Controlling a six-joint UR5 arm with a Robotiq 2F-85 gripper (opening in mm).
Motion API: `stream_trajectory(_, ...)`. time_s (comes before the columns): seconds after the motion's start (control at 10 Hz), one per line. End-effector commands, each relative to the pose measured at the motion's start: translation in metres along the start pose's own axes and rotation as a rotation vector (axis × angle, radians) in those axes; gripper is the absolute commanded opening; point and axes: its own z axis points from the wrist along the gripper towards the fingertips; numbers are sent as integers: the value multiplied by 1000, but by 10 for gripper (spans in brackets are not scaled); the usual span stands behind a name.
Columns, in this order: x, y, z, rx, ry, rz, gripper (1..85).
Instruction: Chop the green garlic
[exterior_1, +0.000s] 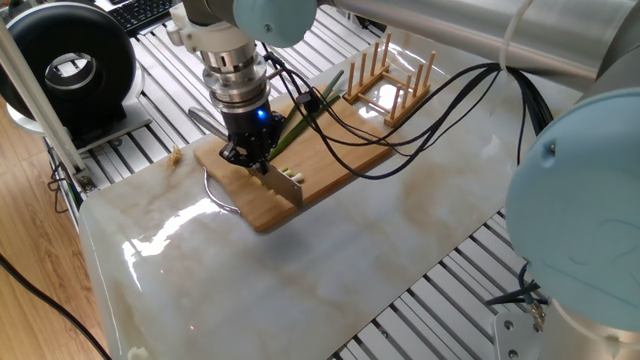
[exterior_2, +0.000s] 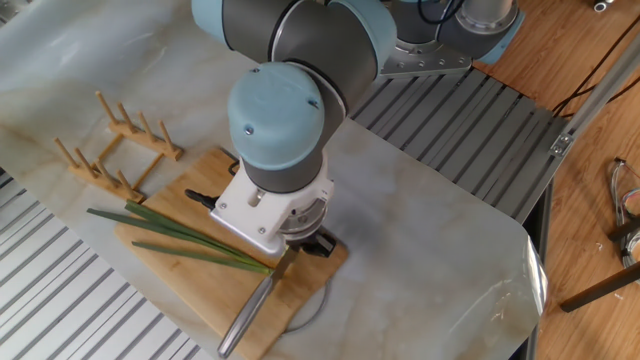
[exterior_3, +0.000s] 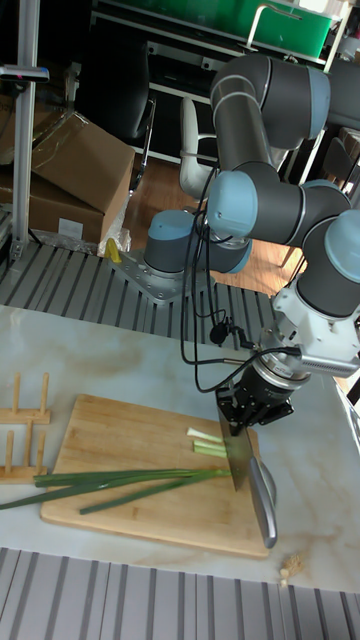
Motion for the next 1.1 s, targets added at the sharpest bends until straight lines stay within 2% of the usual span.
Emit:
stream_trajectory(0.0, 2, -2, 0, -10, 2, -27, 13)
stream_trajectory(0.5, -1, 8, -4, -48, -2, -37, 13)
stream_trajectory(0.8, -6, 15, -18, -44, -1, -9, 13)
stream_trajectory(1.0, -10, 22, -27, -74, 0, 0, 13)
